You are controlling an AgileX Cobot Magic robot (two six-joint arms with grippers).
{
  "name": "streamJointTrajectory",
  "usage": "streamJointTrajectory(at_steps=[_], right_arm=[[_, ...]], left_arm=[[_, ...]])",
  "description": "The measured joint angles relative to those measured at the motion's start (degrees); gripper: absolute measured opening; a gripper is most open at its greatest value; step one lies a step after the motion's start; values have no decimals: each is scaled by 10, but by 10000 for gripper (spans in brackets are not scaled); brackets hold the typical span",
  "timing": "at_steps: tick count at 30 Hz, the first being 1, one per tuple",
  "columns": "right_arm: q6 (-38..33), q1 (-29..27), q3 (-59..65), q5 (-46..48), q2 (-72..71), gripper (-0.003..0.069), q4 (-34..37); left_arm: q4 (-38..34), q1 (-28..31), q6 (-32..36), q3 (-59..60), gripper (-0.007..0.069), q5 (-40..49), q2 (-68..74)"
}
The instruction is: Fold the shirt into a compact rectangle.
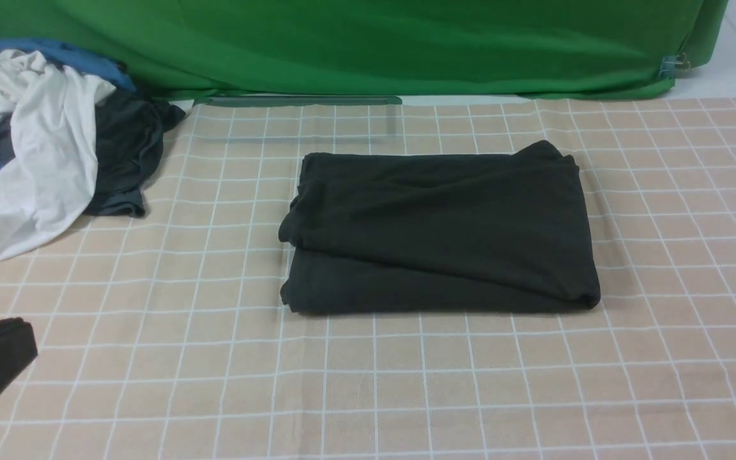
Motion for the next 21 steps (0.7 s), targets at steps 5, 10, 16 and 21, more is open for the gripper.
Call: streamJointTrajectory(at_steps=[5,10,16,21], right_arm=[[-6,0,49,-48,-45,88,0],[-6,0,51,-55,-47,136,0],[-6,0,52,-55,-47,144,0],[-6,0,53,-57,-47,144,0]], left_arm=[[0,0,0,45,19,-51,-26],[0,0,0,51,19,-75,-27],[0,0,0,51,19,-84,-27],[0,0,0,51,19,-86,-27]])
